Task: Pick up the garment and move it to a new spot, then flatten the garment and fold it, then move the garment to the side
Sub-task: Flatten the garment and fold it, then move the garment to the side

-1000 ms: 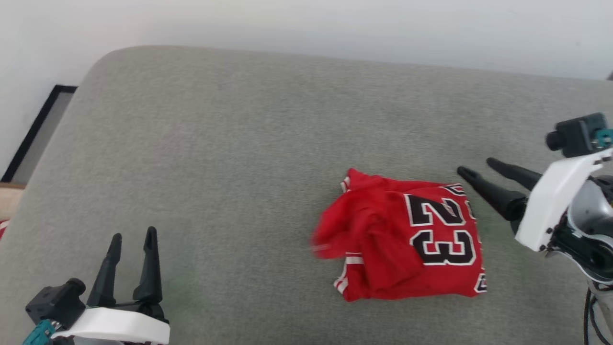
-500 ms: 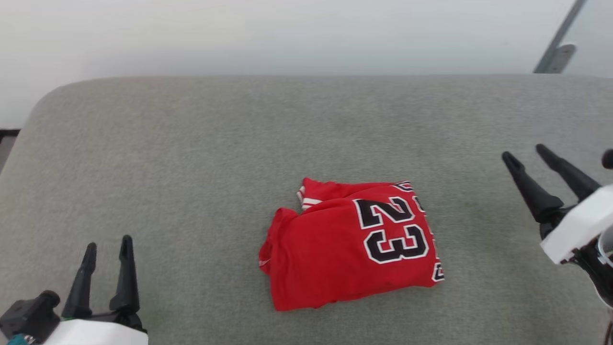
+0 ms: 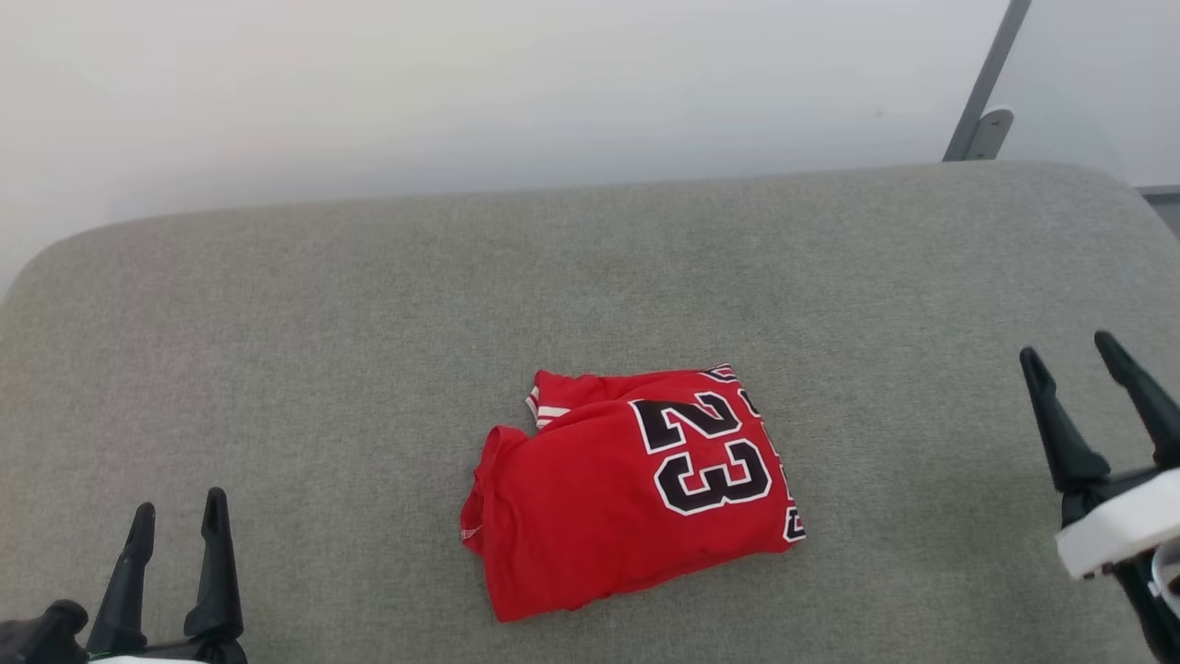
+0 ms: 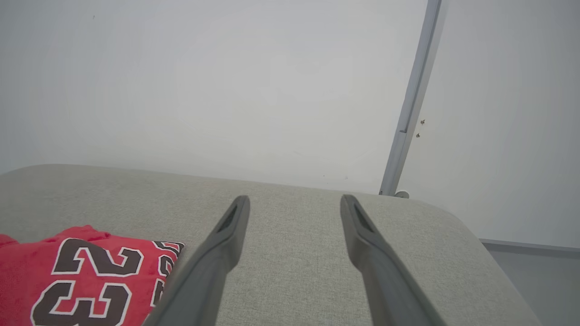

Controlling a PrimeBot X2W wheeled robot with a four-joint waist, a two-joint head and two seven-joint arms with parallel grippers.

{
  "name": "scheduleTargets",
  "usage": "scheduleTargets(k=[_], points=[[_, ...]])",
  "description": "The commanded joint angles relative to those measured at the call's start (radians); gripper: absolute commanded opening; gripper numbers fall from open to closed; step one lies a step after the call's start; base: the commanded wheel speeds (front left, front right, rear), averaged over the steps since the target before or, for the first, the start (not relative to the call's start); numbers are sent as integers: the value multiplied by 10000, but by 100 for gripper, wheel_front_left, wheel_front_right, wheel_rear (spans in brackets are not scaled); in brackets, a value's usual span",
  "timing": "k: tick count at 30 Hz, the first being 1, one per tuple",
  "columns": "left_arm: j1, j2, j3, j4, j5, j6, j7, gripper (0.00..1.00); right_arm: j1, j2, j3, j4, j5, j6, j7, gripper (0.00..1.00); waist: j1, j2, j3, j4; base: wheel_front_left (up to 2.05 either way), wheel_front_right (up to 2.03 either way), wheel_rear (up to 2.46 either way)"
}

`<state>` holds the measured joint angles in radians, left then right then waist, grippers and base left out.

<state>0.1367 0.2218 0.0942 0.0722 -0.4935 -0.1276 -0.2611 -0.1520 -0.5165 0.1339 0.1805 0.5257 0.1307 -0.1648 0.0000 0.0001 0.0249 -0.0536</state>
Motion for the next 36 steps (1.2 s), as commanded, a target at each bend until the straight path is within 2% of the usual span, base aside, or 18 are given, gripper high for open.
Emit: scheduleTargets(k=[1, 15, 23, 36], points=[[123, 27, 37, -78, 27, -25, -51, 100, 131, 86, -10, 90, -108, 0, -171, 100, 0, -1, -66, -45, 0, 0, 0], [523, 130, -86, 46, 709, -25, -51, 100, 1108, 905, -958, 820, -1004, 0, -1001, 100, 0, -1, -356, 206, 0, 0, 0], [321, 118, -209, 357, 808, -25, -51, 100, 1805, 1625, -1599, 392, -1729, -2, -1007, 100, 0, -1, -559, 622, 0, 0, 0], [371, -17, -181, 294, 921, -25, -51, 100, 2284, 2218, -1770, 257, -2201, -2, -1008, 100, 0, -1, -687, 775, 0, 0, 0]])
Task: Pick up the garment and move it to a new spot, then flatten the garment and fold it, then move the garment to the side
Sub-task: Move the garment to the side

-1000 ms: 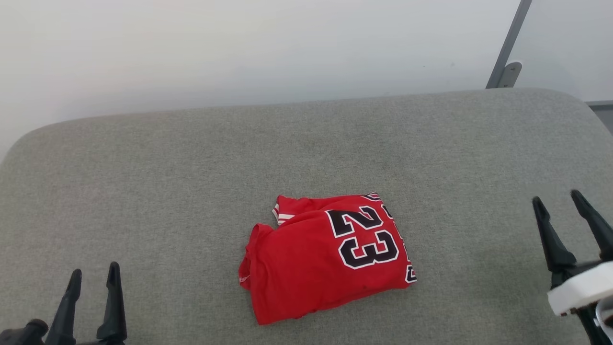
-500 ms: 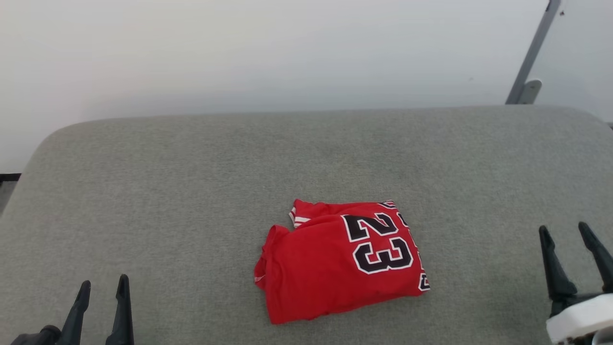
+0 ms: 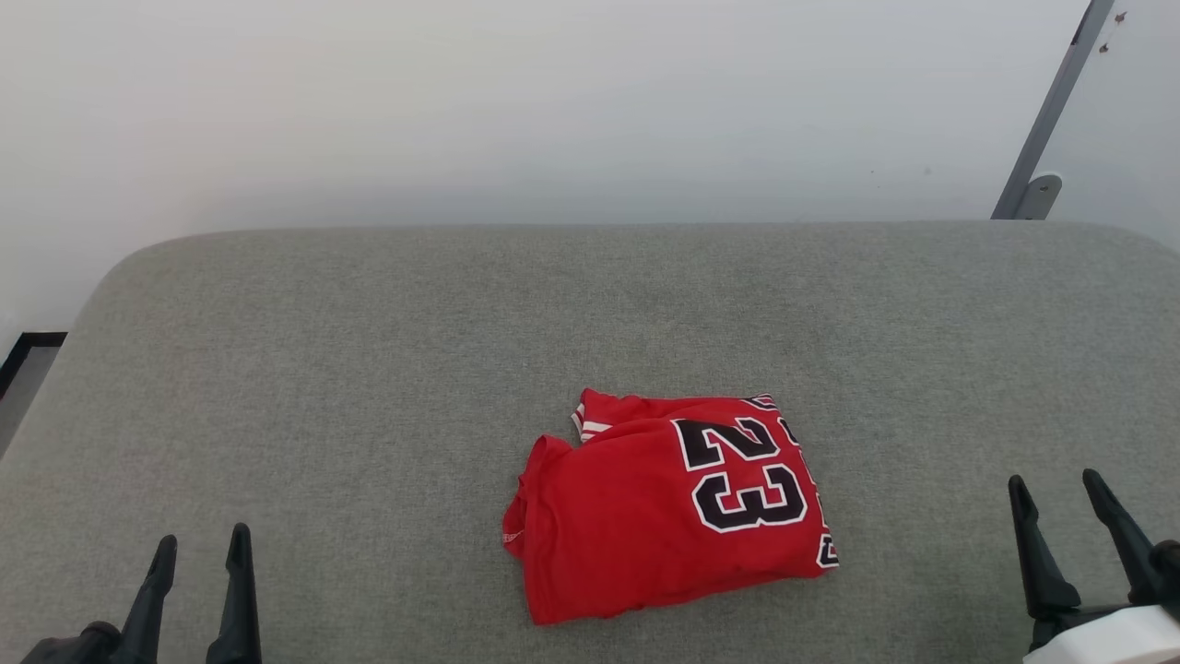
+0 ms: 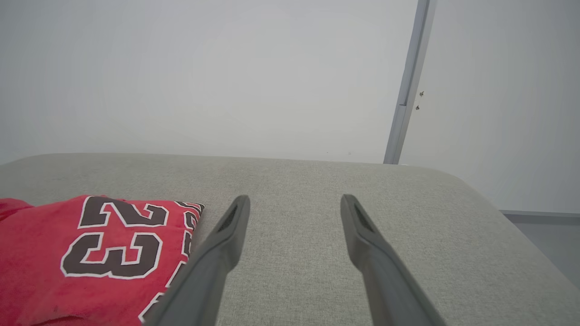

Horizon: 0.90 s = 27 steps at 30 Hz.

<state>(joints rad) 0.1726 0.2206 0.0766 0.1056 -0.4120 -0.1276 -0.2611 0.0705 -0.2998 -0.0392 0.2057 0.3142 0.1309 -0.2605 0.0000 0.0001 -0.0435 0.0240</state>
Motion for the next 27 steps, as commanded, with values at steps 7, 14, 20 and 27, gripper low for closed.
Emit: scheduleTargets(k=[7, 14, 20, 27], points=[[42, -92, -99, -93, 123, -25, -52, 100, 188, 225, 27, 35, -159, -4, -51, 100, 0, -1, 5, -20, 0, 0, 0], [3, -122, -174, -156, 125, -26, -52, 100, 191, 194, 335, 85, 91, -2, -50, 100, 0, -1, 12, 77, 0, 0, 0], [-75, -103, -419, -254, 46, -26, -50, 100, -384, -341, 1521, 695, 959, -2, 333, 100, 0, -1, 113, 493, 0, 0, 0], [-120, -91, -863, -206, -9, -26, -50, 100, -1615, -1545, 3327, 838, 2524, -2, 2247, 100, 0, -1, 327, 1183, 0, 0, 0]])
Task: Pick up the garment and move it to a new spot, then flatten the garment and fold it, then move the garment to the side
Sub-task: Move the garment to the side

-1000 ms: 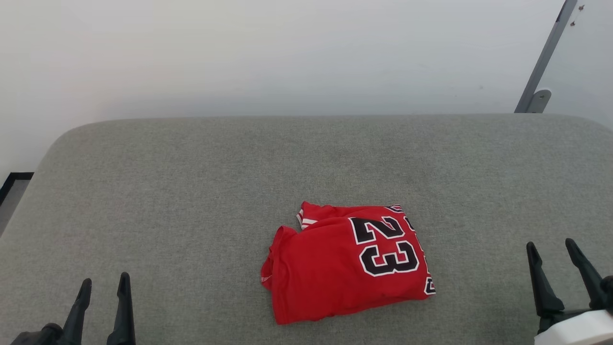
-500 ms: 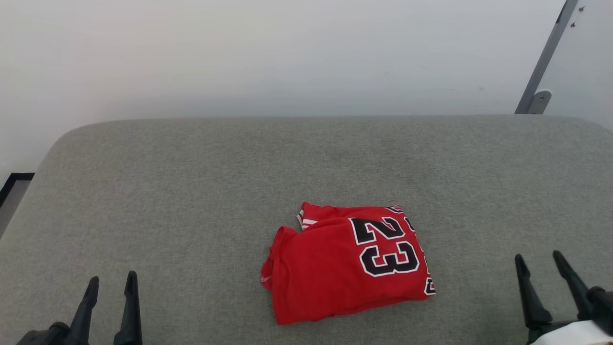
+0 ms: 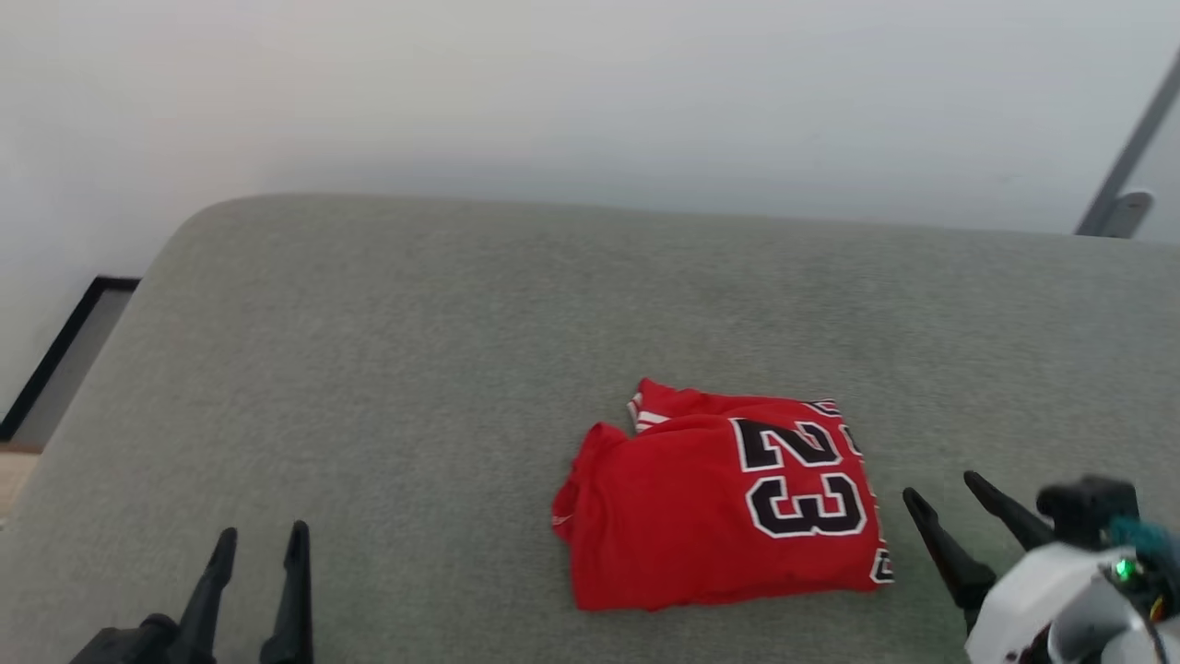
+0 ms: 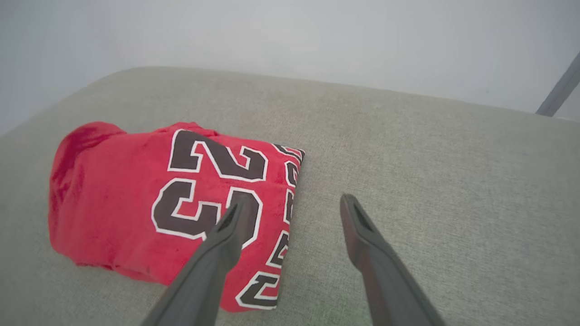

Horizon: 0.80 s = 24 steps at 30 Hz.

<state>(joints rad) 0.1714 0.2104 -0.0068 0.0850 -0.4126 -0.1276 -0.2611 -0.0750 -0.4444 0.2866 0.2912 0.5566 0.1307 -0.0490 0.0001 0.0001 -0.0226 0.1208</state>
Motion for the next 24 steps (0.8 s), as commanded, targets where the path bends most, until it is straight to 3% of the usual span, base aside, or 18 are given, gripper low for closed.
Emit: scheduleTargets(k=[1, 11, 16, 21, 24], points=[[-168, 12, -98, 7, -44, -26, -52, 100, -362, -290, 265, 4, 346, 0, 475, 100, -1, -1, 192, 329, 0, 0, 0], [-734, 5, -811, 242, -241, -26, -52, 100, -1886, -1764, 1442, 251, 2068, 0, 3712, 100, -1, -1, 920, 1398, 0, 0, 0], [-1086, -50, -1129, 387, -328, -26, -50, 100, -2545, -2191, 1930, 488, 2877, 0, 5616, 100, -1, -1, 1385, 1846, 0, 0, 0], [-1485, -149, -1326, 561, -529, -26, -50, 100, -3043, -2051, 2533, 1094, 3432, 0, 7473, 100, -1, -1, 1851, 2121, 0, 0, 0], [-1697, -223, -1394, 743, -667, -26, -52, 100, -3297, -1745, 3024, 1365, 3554, 0, 8055, 100, -1, -1, 2070, 2214, 0, 0, 0]])
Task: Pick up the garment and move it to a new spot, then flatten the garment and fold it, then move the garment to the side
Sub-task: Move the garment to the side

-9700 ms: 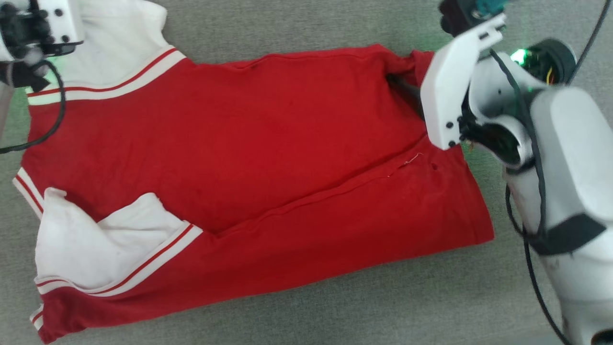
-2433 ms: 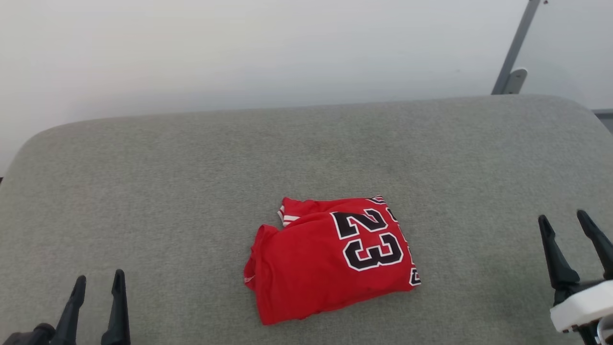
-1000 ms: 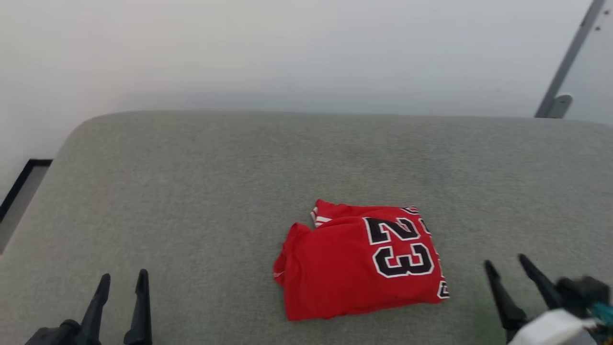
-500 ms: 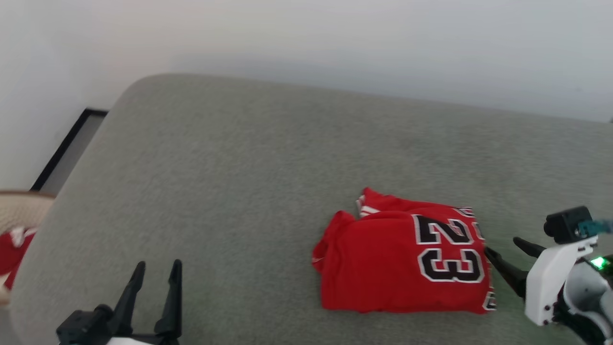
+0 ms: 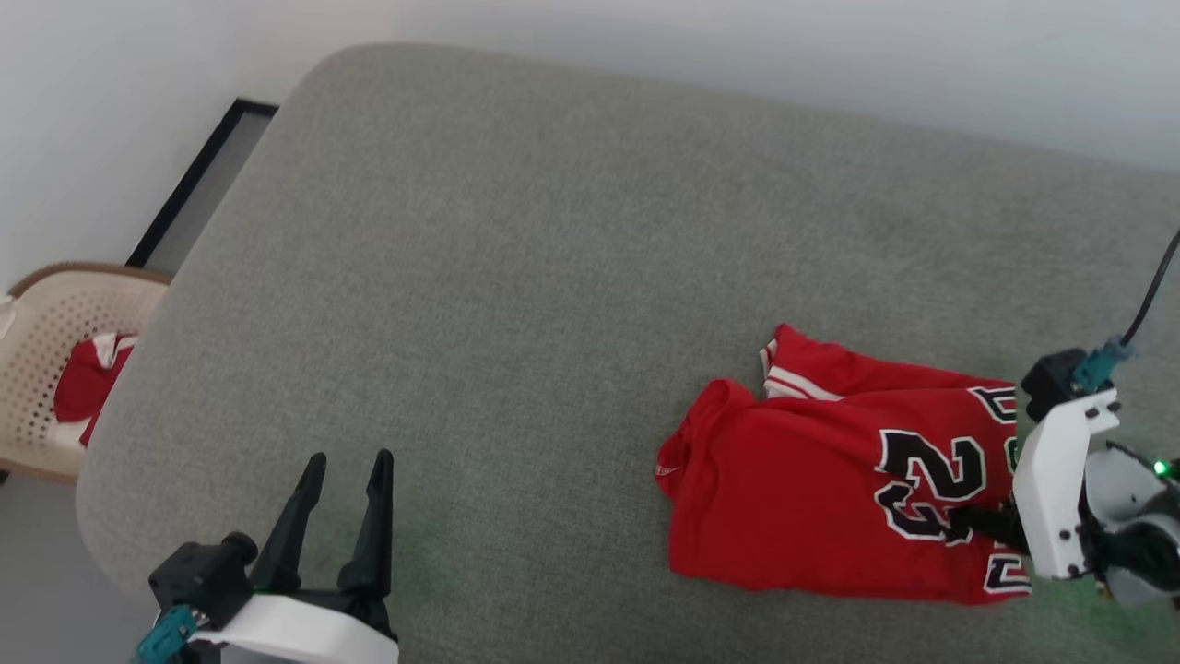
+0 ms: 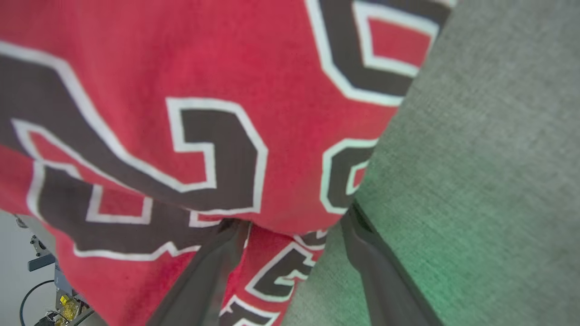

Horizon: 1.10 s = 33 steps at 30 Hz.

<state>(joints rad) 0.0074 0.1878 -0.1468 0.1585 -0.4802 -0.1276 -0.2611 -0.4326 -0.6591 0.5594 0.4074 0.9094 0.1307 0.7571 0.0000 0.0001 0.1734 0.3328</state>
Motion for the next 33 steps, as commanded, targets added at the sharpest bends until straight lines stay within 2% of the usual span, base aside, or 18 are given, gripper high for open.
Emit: scheduleTargets(k=[1, 2, 6, 14, 21, 33], points=[[-166, -28, -15, 42, -18, -26, -52, 100, 169, 500, 378, 244, 80, 0, 62, 38, 0, -1, 161, 113, 0, 0, 0], [-274, -51, -40, 49, -38, -26, -52, 100, 53, 541, 421, 262, 117, 0, 72, 0, 0, -1, 202, 126, 0, 0, 0], [-460, -67, -11, 62, -105, -26, -50, 100, -299, 281, 317, 133, 307, -2, 39, 0, 0, -1, 298, 37, 0, 0, 0], [-694, 75, 64, -113, -39, -26, -52, 100, -763, -716, -342, -156, 416, -27, -200, 0, 0, -1, 366, -613, 0, 0, 0], [-1312, 242, -183, -328, 51, -26, -52, 100, -1085, -1404, -980, -160, 224, -22, -489, 0, 0, -1, 646, -1491, 0, 0, 0], [-2573, 515, -999, -377, 210, -26, -50, 100, -1874, -2101, -1567, 88, -385, -22, -1119, 0, 0, -1, 1249, -2927, 0, 0, 0]])
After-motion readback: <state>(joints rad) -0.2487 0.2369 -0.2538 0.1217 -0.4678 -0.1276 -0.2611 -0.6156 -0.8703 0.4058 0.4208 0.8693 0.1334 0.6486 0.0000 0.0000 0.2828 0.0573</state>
